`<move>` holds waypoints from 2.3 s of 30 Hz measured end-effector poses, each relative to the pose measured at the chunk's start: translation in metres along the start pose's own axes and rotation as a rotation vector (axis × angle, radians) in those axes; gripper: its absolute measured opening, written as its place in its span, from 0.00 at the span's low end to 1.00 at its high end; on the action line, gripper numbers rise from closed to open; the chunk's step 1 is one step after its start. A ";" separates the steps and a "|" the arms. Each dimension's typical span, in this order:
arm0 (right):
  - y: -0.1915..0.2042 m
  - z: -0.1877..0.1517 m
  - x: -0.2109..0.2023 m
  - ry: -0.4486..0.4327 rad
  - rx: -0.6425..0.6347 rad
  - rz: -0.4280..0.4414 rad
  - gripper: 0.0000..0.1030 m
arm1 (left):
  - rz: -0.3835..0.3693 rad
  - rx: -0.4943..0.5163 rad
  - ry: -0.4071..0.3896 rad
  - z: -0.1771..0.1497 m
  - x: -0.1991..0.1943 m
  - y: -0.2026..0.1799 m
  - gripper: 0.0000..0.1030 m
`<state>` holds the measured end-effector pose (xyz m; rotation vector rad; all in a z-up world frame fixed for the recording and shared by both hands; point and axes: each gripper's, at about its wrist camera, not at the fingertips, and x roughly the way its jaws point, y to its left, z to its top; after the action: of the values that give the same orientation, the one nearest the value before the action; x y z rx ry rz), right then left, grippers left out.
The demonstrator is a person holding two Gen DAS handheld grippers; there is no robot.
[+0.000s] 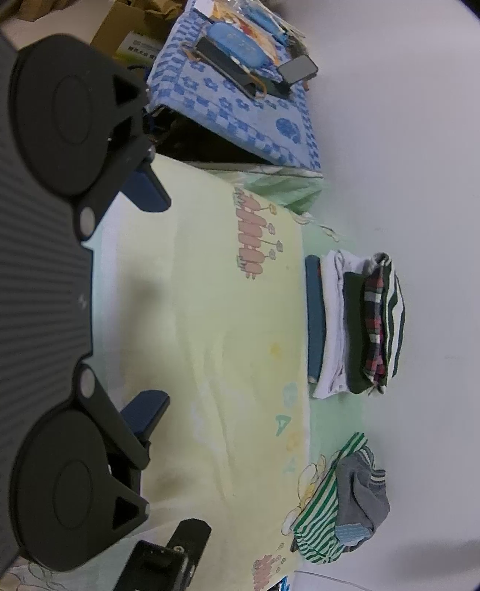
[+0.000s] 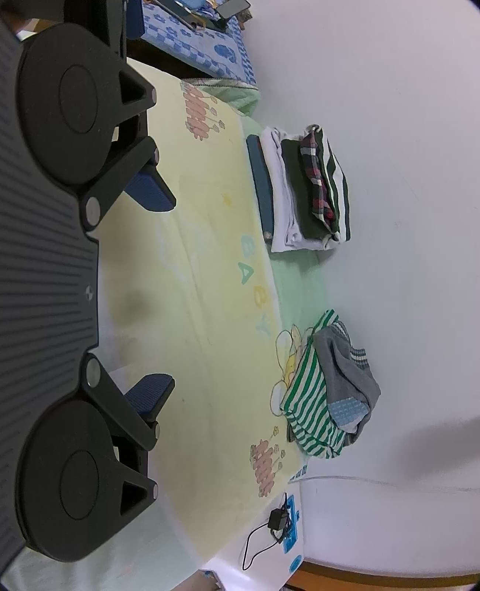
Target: Fold clothes
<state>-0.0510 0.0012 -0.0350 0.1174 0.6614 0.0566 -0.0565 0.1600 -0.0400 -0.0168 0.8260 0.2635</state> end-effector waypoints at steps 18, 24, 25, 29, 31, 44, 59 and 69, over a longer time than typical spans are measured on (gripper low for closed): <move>0.000 -0.001 -0.003 -0.004 -0.006 -0.002 0.94 | -0.013 -0.015 0.032 -0.003 0.002 0.002 1.00; -0.002 -0.001 -0.005 -0.005 -0.001 -0.003 0.94 | -0.022 -0.011 0.027 -0.003 -0.001 0.000 1.00; -0.002 -0.001 -0.005 -0.006 -0.001 -0.004 0.94 | -0.024 -0.010 0.027 -0.003 -0.001 0.000 1.00; -0.003 0.000 -0.007 -0.014 -0.004 -0.006 0.94 | -0.028 -0.003 0.024 -0.003 -0.002 -0.003 1.00; -0.003 0.000 -0.008 -0.015 -0.004 -0.007 0.94 | -0.030 0.000 0.024 -0.003 -0.003 -0.004 1.00; -0.006 -0.002 -0.011 -0.015 0.001 -0.004 0.94 | -0.028 -0.001 0.026 -0.006 -0.007 -0.005 1.00; -0.003 -0.003 -0.017 -0.027 -0.015 -0.003 0.94 | -0.032 -0.007 0.028 -0.011 -0.010 -0.004 1.00; 0.001 -0.001 -0.018 -0.038 -0.032 0.006 0.94 | -0.019 -0.010 0.026 -0.010 -0.009 -0.001 1.00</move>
<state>-0.0656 0.0011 -0.0250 0.0899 0.6217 0.0708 -0.0696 0.1554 -0.0403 -0.0372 0.8504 0.2498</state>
